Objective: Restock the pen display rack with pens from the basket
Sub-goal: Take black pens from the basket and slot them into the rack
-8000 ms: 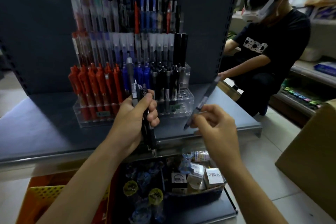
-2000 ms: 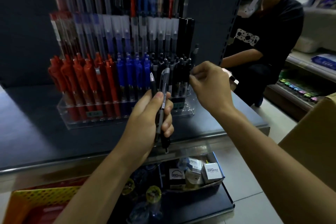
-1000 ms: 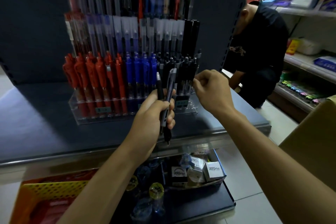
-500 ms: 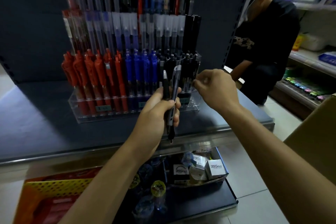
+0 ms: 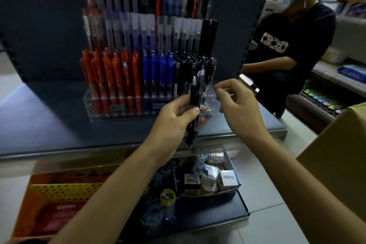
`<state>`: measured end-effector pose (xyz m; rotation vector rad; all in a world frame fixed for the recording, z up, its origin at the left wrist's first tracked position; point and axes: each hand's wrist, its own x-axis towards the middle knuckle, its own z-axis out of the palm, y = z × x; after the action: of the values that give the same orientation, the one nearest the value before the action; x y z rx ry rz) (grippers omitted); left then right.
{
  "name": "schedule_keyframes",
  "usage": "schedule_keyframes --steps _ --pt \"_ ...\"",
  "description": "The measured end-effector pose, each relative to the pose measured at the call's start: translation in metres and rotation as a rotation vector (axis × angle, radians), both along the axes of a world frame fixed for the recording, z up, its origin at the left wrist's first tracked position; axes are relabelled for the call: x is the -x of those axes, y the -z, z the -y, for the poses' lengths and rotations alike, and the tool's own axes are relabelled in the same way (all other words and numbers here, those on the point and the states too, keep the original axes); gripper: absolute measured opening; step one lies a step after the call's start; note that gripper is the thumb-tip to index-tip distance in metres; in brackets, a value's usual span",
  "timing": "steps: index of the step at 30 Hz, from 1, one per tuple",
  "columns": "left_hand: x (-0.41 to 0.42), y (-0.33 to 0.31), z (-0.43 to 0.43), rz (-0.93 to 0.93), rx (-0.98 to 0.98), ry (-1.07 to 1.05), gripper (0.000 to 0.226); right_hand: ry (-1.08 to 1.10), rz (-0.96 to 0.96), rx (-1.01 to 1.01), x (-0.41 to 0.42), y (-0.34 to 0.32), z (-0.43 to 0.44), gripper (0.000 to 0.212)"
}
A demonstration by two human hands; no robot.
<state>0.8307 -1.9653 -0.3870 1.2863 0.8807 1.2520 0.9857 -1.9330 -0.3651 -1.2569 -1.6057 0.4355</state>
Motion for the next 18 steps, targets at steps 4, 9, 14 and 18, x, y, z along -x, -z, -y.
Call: schedule_keyframes --steps 4,9,14,18 --pt "0.002 -0.005 0.011 0.021 -0.02 0.003 0.03 -0.234 -0.006 0.09 0.011 -0.008 0.019 0.01" --pt "0.012 -0.007 0.017 -0.023 -0.003 -0.019 0.025 -0.25 0.065 0.082 0.009 0.004 0.029 0.004" --pt "0.012 -0.004 0.015 -0.069 0.029 -0.035 0.023 -0.218 0.038 0.067 0.006 0.008 0.033 0.007" --pt "0.009 -0.004 0.01 -0.079 0.034 -0.057 0.025 -0.203 -0.053 0.123 0.0 0.004 0.025 0.011"
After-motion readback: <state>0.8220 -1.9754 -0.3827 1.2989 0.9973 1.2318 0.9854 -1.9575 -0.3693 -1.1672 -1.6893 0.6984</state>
